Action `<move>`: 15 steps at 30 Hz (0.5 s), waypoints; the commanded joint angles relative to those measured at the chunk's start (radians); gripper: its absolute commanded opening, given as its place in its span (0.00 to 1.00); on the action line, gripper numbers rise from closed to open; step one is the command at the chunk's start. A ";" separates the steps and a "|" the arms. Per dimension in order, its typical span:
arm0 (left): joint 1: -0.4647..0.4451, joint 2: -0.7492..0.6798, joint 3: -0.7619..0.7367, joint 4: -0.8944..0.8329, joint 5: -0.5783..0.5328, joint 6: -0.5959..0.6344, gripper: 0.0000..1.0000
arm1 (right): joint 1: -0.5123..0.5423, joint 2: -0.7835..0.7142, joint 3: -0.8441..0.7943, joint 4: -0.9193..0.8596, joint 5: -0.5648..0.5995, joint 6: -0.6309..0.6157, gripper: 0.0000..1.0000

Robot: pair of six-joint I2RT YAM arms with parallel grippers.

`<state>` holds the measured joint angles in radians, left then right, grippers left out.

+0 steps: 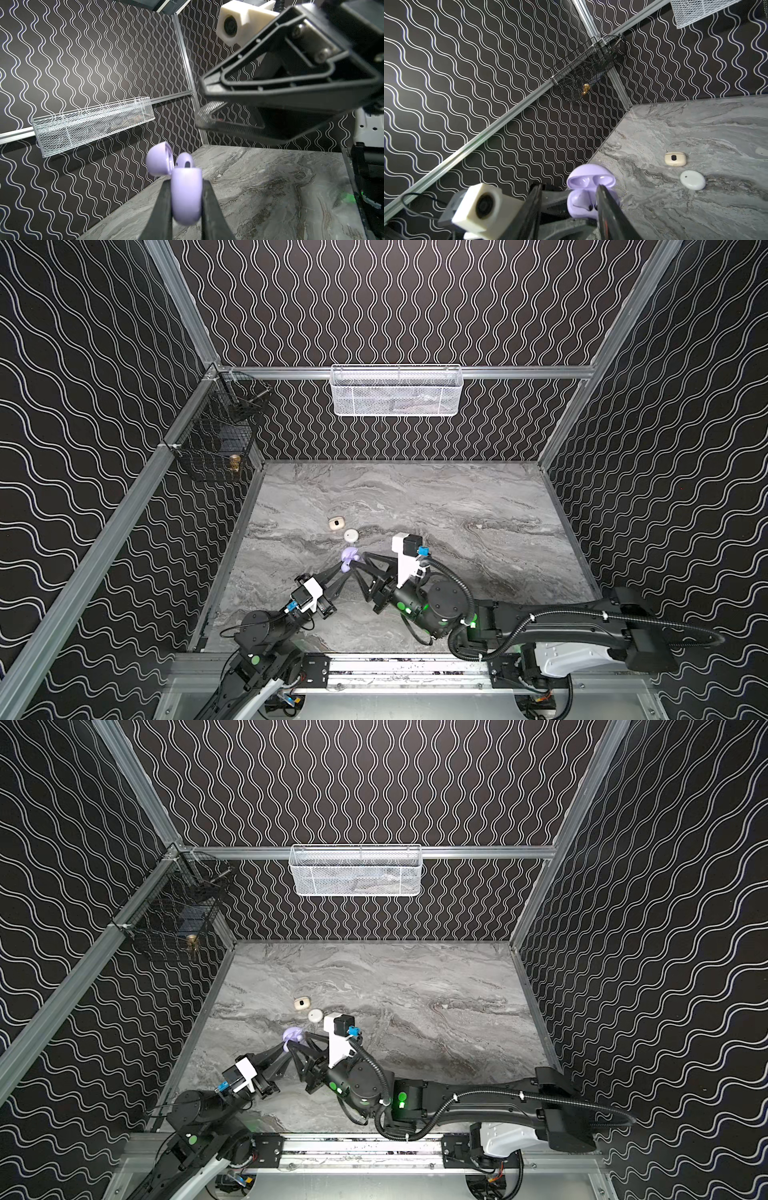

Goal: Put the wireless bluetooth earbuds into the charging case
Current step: 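Open the right gripper and withdraw it from the case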

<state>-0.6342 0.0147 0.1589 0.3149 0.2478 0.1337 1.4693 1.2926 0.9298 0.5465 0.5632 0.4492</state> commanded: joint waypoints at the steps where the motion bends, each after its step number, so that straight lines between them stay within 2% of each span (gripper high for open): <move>1: 0.001 0.000 0.010 0.043 0.003 0.002 0.00 | 0.001 -0.024 0.001 -0.051 0.023 -0.027 0.42; 5: 0.001 -0.001 0.013 0.041 0.011 0.002 0.00 | -0.001 -0.038 0.018 -0.112 0.089 -0.040 0.36; 8: 0.001 -0.001 0.017 0.033 0.041 0.000 0.00 | -0.028 -0.034 0.062 -0.206 0.112 -0.069 0.37; 10: 0.001 0.002 0.023 0.021 0.074 0.005 0.00 | -0.082 -0.028 0.132 -0.322 0.056 -0.056 0.38; 15: 0.002 0.039 0.042 0.021 0.161 0.006 0.00 | -0.288 -0.004 0.219 -0.542 -0.209 -0.011 0.41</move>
<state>-0.6342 0.0372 0.1871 0.3138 0.3386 0.1341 1.2381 1.2797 1.1248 0.1753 0.5098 0.4110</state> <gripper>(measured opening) 0.179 0.406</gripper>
